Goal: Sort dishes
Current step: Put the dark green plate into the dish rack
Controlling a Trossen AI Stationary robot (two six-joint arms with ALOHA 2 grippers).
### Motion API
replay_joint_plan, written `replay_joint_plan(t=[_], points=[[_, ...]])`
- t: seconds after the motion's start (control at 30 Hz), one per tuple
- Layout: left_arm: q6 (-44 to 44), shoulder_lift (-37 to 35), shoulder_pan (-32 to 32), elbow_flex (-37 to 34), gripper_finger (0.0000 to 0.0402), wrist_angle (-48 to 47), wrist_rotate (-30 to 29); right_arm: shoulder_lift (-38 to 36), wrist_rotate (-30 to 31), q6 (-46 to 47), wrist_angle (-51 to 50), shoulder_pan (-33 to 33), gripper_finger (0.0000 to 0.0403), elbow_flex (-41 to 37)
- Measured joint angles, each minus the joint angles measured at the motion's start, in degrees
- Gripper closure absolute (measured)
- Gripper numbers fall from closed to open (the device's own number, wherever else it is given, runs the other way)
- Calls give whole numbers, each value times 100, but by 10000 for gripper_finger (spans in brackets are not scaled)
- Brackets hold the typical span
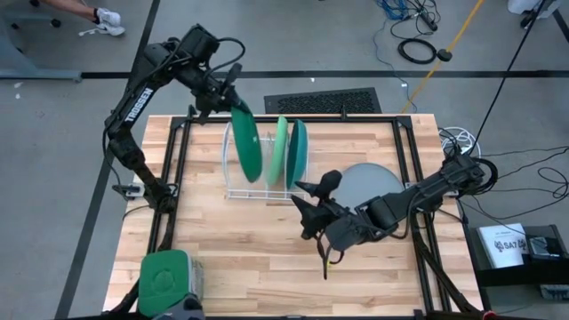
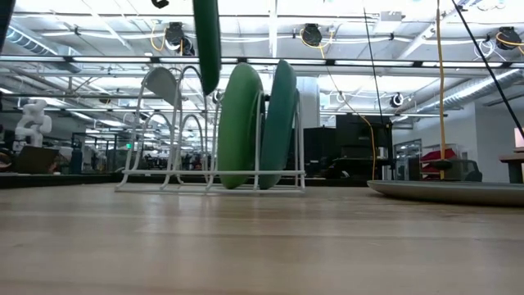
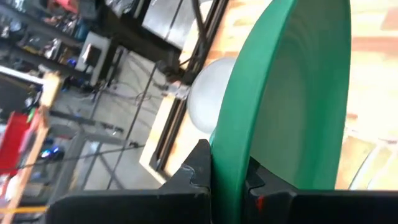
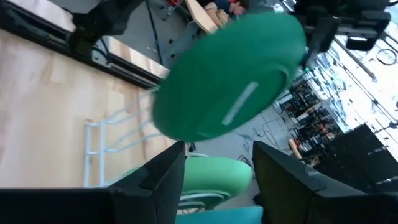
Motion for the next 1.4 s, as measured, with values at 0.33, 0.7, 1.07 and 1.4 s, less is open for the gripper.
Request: replay_joint_plan(t=[0.33, 0.7, 1.07, 1.4], points=[[63, 71, -274, 0, 390, -409, 200, 0, -744, -1289, 1165, -457, 222, 0], [59, 796, -286, 0, 390, -275, 114, 2, -1174, -1076, 1141, -536, 222, 0], [8, 1567, -1, -4, 390, -317, 129, 2, -1172, -1047, 992, -531, 222, 0], [-927, 1659, 34, -4, 353, -36, 55, 2, -1169, -951, 755, -529, 222, 0]])
